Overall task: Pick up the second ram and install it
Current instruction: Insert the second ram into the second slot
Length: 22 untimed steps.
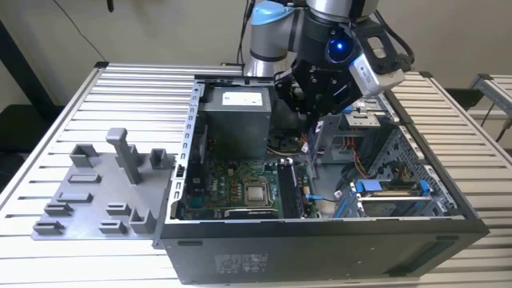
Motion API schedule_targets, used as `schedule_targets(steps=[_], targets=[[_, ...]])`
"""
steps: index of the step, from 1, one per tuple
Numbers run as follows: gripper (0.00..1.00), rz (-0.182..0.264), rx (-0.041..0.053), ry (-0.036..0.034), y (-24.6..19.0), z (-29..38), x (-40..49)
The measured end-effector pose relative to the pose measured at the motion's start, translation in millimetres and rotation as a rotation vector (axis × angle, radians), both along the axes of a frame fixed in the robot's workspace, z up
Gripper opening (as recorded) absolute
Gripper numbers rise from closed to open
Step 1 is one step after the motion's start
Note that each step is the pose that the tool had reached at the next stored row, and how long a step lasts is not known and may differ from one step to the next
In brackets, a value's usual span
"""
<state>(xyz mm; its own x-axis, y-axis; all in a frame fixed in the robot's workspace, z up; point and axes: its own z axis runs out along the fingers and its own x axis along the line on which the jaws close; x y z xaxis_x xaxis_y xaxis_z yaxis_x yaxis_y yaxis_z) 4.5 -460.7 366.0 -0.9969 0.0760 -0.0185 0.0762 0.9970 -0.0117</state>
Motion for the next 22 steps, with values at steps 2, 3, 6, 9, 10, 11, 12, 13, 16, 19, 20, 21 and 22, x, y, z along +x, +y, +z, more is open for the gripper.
schedule_targets(steps=[2, 3, 6, 9, 10, 11, 12, 13, 16, 19, 20, 21, 22], targets=[[0.14, 0.016, -0.0010, 0.0000, 0.0, -3.3, 0.7], [0.14, 0.023, -0.0018, -0.0001, 0.3, -4.9, 0.8], [0.14, 0.038, -0.0040, 0.0000, 2.3, -9.2, 0.9], [0.14, 0.046, -0.0048, 0.0000, 5.8, -12.5, 0.9], [0.14, 0.047, -0.0049, -0.0001, 7.7, -13.4, 0.9], [0.14, 0.047, -0.0050, 0.0001, 10.0, -14.3, 0.9], [0.14, 0.047, -0.0052, 0.0002, 11.8, -15.2, 0.9], [0.14, 0.047, -0.0053, 0.0004, 13.6, -16.0, 0.9], [0.14, 0.047, -0.0073, 0.0005, 16.6, -18.4, 0.9], [0.14, 0.047, -0.0086, 0.0006, 17.5, -20.9, 0.8], [0.14, 0.047, -0.0088, 0.0005, 17.8, -21.6, 0.9], [0.14, 0.047, -0.0090, 0.0006, 18.0, -22.2, 0.9], [0.14, 0.047, -0.0092, 0.0006, 18.2, -22.9, 0.9]])
